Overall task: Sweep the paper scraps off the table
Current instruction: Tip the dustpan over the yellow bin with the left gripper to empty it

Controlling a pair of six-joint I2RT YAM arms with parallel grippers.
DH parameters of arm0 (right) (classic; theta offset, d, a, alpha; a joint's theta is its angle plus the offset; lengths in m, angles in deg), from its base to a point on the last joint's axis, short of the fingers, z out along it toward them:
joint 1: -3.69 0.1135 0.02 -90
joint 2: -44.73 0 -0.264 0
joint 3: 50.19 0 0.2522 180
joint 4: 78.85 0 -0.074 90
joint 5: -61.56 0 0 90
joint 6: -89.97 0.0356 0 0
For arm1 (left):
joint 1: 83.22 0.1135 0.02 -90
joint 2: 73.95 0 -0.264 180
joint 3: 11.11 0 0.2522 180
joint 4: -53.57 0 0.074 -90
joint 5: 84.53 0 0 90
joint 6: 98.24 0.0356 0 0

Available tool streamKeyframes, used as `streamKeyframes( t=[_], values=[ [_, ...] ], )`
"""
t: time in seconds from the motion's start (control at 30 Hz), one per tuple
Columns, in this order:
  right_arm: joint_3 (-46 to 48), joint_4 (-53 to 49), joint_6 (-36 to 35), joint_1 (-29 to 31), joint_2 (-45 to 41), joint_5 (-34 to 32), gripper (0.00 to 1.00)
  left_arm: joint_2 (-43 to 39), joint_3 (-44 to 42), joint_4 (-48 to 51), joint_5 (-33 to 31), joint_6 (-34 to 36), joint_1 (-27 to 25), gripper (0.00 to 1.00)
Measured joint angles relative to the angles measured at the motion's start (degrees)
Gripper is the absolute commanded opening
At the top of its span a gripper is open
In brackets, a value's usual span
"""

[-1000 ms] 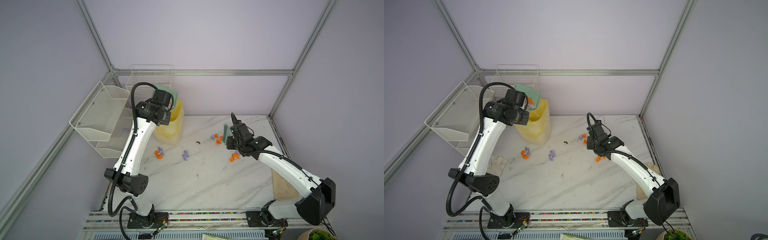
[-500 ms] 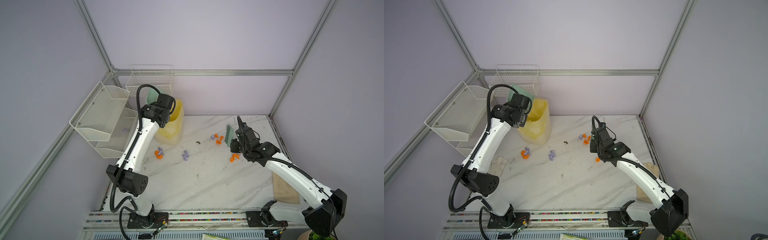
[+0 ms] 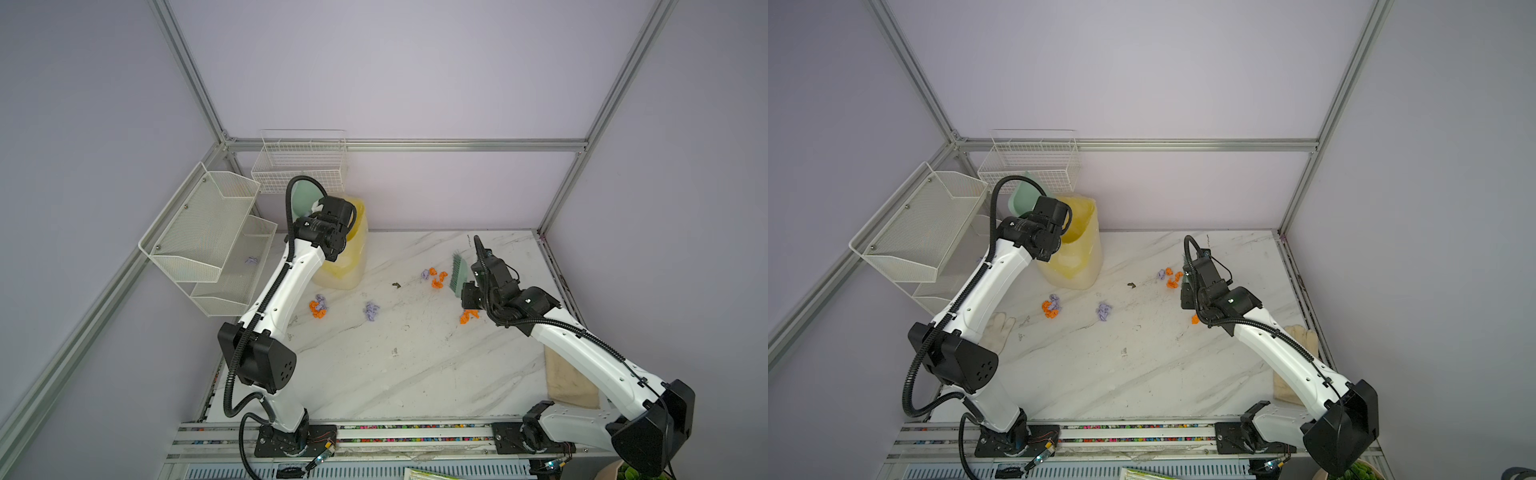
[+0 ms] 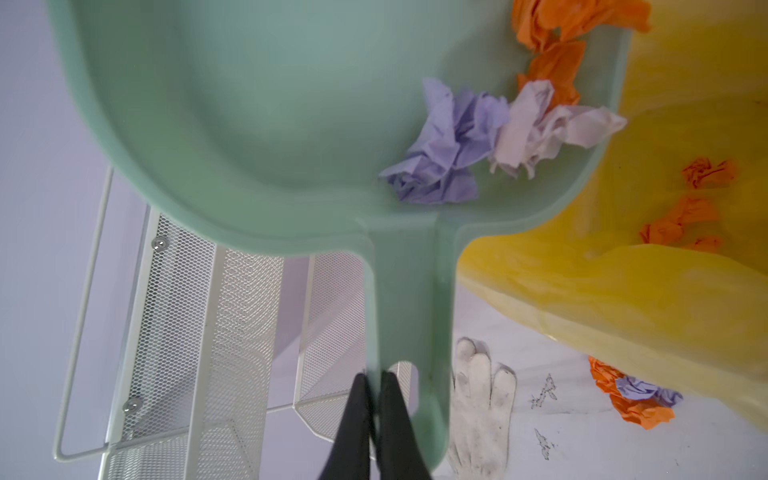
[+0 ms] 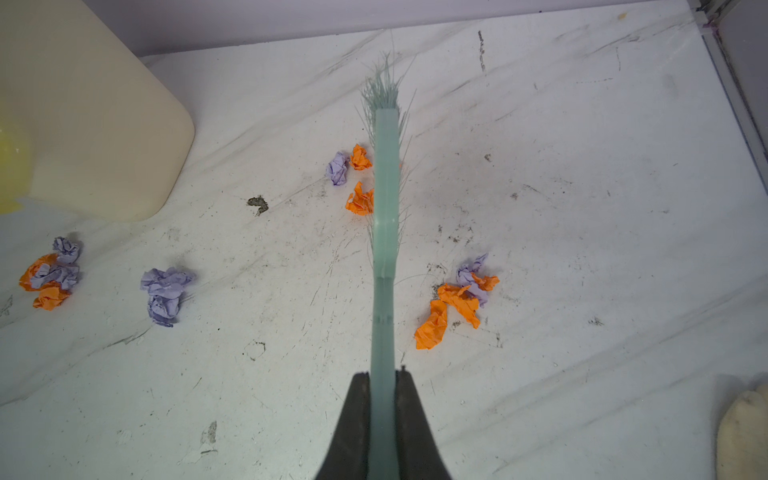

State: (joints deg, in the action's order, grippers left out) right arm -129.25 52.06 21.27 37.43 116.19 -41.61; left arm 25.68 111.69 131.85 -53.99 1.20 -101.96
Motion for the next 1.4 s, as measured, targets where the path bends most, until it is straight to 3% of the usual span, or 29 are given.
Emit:
streamKeyframes(
  t=[0.3, 0.97, 1.17, 1.4],
  values=[
    [-0.5, 1.1, 0.0, 0.0, 0.8, 1.1, 0.0, -0.1, -10.5, -14.9, -11.5, 12.6, -2.0, 0.0],
    [1.3, 3.7, 0.5, 0.0, 0.9, 3.8, 0.0, -5.9, -15.4, -28.5, -16.0, 22.9, -2.4, 0.0],
    [1.6, 4.7, 0.5, 0.0, 1.9, 4.7, 0.0, -5.8, -15.8, -25.6, -15.3, 19.4, -2.5, 0.0],
    [1.6, 5.0, 0.5, 0.0, 2.7, 5.6, 0.0, -5.1, -11.1, -10.0, -5.8, 6.3, -2.8, 0.0]
  ],
)
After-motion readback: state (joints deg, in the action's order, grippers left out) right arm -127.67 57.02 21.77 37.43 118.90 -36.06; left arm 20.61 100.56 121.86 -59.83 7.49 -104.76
